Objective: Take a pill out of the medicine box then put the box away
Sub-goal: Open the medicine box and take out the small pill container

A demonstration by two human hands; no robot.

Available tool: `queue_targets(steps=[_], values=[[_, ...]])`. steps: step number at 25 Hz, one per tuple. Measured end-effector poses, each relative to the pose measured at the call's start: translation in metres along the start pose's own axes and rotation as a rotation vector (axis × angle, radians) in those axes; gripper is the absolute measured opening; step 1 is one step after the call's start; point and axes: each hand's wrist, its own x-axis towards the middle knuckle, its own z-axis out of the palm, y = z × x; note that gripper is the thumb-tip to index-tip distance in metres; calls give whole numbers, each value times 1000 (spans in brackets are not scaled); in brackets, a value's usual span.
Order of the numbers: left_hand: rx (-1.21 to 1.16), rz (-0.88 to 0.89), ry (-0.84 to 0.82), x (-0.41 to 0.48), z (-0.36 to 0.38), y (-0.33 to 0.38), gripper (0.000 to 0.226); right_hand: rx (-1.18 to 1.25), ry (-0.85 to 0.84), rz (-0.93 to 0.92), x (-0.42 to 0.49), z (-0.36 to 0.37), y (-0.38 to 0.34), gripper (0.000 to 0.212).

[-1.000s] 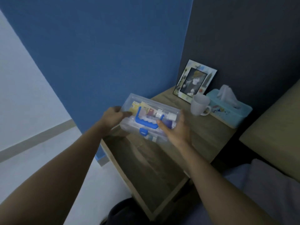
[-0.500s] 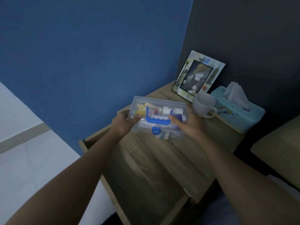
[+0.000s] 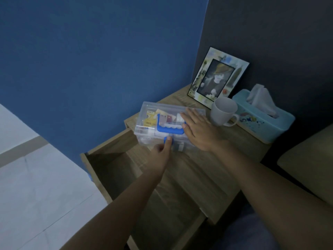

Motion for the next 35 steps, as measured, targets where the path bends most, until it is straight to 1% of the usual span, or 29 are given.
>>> queue_targets(steps=[3,5,8,11,13,15,17,18,20,21,22,23,24,25,26,28,29,32,35], values=[[-74,42,9,4,7,0,55,-27,-19,4,2,3,4,51],[-111,87,11,4,3,-2,50,-31,-13,-3,2,4,4,51],[-148,88,-16,3,2,-1,37,-23,-3,3,1,4,3,51],[-129,57,26,3,3,-2,21,-21,-26,9,1,3,2,51],[-135,46,18,1,0,-9,20,-22,-31,14,2,2,2,51],[-193,53,-32,-1,-3,-14,25,-16,-31,13,2,2,2,51],[-156,89,-47,0,-7,-16,29,-9,-33,7,1,1,2,51],[-131,99,-30,0,-8,-16,27,-7,-34,1,1,1,2,51],[-146,65,78,-2,-11,-14,18,7,-42,-2,1,1,3,52],[-182,47,159,-4,-14,-14,20,16,-46,1,1,1,4,52],[-216,53,251,-6,-19,-12,28,24,-46,3,1,1,4,53],[-223,83,338,-6,-25,-8,39,27,-45,-2,1,1,5,55],[-196,122,390,-3,-32,-5,51,25,-47,-13,1,1,5,59],[-142,168,393,0,-40,-3,62,17,-51,-30,0,1,6,66],[-83,213,353,3,-46,0,68,4,-62,-47,-1,0,6,76],[46,254,244,7,-54,6,71,-38,-98,-70,0,-4,7,92],[101,256,217,8,-56,7,72,-68,-113,-79,0,-7,7,96],[184,253,188,10,-63,4,73,-194,-136,-115,3,-16,4,92],[202,278,174,9,-67,8,74,-233,-94,-188,3,-31,-1,77]])
